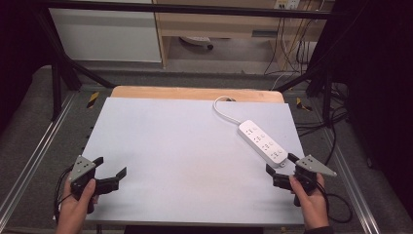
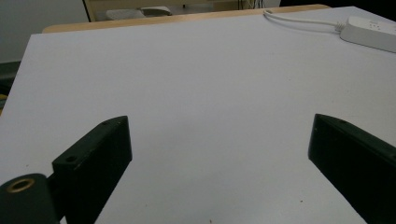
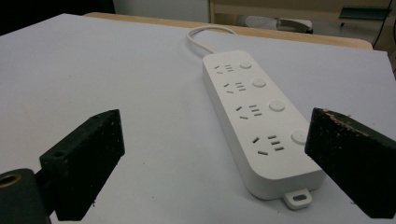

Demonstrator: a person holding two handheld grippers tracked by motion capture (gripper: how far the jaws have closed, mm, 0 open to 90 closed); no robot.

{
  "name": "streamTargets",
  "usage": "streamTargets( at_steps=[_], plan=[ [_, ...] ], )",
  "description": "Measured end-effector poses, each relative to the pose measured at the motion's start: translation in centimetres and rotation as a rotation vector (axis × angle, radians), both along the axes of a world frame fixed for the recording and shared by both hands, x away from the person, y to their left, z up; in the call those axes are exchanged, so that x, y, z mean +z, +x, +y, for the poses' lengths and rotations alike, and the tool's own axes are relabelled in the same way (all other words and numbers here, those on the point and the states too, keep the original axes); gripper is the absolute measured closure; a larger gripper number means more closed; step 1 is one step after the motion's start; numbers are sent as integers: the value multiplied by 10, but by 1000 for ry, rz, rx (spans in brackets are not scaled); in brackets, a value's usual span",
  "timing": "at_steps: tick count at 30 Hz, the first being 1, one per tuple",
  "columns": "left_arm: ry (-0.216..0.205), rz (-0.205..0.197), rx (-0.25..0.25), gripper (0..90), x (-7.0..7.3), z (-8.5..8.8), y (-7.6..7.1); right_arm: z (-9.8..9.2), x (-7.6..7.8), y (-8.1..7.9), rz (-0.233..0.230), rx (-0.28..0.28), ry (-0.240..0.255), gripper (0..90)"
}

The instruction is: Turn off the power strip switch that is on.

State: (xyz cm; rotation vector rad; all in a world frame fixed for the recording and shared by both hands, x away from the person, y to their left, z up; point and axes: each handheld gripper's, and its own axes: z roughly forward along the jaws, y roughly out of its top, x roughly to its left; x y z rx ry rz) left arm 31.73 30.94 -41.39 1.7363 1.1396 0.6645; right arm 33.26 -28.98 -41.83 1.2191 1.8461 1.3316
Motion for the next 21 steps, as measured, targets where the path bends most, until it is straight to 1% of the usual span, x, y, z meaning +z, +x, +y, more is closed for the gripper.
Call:
streamTargets(
  at_steps=[3,10,19,21],
  plan=[
    [-1,-1,0,61,0,0,0,0,-4,-2,3,2,1,48],
    [1,0,-5,61,0,-1,0,4,-15,-7,31,24,-8,47],
    [-2,-2,-6,61,1,-1,-1,13,-27,-6,91,53,-61,41],
    [1,0,-9,61,0,-1,0,15,-28,-5,106,52,-71,41]
  ],
)
